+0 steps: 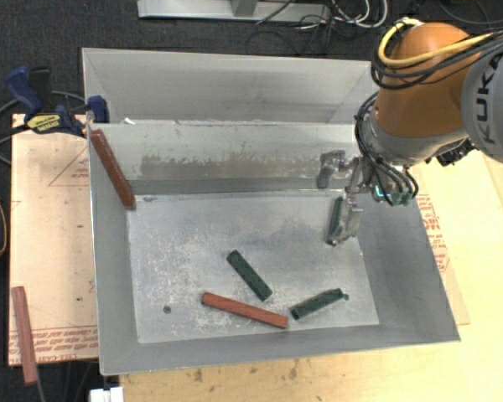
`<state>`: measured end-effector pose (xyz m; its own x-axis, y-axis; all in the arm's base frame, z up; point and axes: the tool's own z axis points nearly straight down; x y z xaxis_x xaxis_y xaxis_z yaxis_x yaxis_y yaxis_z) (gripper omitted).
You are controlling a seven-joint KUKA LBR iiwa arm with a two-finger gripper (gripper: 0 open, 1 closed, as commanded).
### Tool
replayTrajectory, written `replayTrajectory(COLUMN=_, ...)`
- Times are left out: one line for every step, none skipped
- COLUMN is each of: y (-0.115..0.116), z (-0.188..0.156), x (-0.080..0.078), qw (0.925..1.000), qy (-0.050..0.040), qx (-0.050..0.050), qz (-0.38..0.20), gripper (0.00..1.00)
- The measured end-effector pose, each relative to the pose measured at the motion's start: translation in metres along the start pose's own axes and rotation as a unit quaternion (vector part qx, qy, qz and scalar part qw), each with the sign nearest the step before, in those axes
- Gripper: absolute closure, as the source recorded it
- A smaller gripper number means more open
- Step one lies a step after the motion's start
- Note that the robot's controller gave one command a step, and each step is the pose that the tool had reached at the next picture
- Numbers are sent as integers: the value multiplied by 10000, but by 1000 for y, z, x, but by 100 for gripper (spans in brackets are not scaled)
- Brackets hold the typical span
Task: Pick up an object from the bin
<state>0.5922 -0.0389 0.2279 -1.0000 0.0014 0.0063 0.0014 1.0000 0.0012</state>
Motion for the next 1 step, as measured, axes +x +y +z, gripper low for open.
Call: replayTrajectory(y=-4, z=132, x=8, qw=9470, qy=-12, qx=0, qz=-3211, gripper=0)
